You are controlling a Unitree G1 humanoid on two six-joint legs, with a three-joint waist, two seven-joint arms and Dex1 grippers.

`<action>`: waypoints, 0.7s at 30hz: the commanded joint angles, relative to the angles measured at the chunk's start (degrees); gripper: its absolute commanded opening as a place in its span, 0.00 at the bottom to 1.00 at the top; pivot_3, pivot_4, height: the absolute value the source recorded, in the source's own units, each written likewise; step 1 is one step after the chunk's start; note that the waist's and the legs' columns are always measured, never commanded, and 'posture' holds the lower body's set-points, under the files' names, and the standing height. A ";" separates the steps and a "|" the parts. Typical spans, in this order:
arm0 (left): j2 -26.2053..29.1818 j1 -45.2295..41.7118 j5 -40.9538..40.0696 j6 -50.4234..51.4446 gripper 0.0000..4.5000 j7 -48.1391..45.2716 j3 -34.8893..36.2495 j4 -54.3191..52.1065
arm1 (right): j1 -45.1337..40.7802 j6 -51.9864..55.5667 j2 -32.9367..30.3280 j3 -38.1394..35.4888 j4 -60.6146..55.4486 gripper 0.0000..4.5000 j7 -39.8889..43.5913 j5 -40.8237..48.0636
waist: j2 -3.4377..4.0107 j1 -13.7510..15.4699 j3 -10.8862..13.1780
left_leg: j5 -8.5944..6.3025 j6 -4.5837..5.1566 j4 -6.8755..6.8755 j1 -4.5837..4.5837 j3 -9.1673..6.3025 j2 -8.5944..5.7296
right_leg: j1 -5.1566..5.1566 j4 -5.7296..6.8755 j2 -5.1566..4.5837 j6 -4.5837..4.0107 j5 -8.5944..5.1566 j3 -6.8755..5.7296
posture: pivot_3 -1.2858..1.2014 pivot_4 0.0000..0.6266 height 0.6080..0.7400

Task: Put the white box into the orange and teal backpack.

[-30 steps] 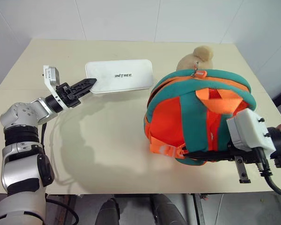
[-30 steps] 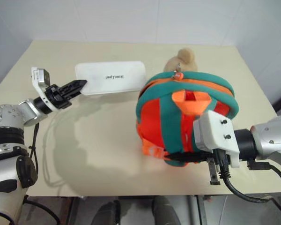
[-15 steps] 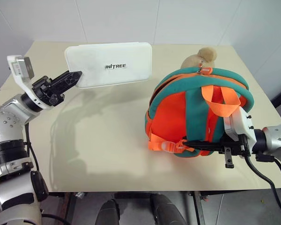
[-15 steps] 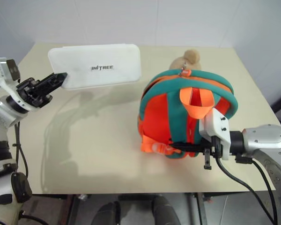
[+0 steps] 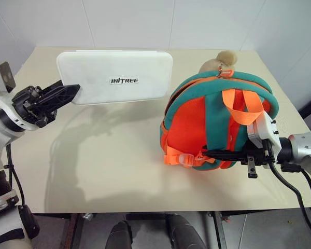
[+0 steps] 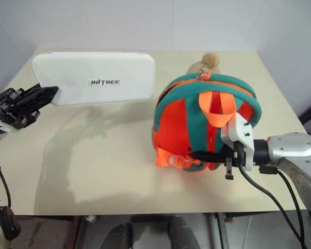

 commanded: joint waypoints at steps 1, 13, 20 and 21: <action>1.44 1.90 -5.09 1.78 0.29 1.04 2.51 -5.37 | -1.75 0.20 -0.27 -0.16 0.00 0.03 0.81 0.72 | 0.00 -0.07 0.00 | 0.00 0.00 -0.01 0.00 0.00 0.00 | 0.00 0.00 0.00 0.00 0.00 0.00 | 0.52 0.24 1.00; 2.47 1.03 5.94 -10.30 0.29 -1.25 -7.54 -4.04 | -3.98 0.75 -0.41 0.96 1.03 0.03 1.96 0.51 | 0.00 0.06 0.00 | 0.00 0.00 0.01 0.10 0.00 0.00 | 0.12 -0.08 0.01 -0.03 -0.01 0.00 | 0.52 0.24 1.00; 2.74 -4.06 6.78 -11.14 0.29 -4.34 -12.35 -2.68 | -2.48 0.97 -0.26 0.05 0.16 0.03 1.00 0.70 | 0.00 0.12 0.00 | -0.02 0.03 -0.05 0.08 0.01 0.00 | 0.12 -0.14 0.01 -0.02 -0.02 0.00 | 0.52 0.24 1.00; 2.70 -4.78 6.95 -11.16 0.29 -4.85 -13.04 -2.39 | -2.24 0.89 -0.23 0.00 0.11 0.03 0.93 0.65 | 0.00 0.12 0.00 | -0.02 0.03 -0.05 0.09 0.01 0.00 | 0.12 -0.14 0.01 -0.02 -0.02 0.00 | 0.52 0.24 1.00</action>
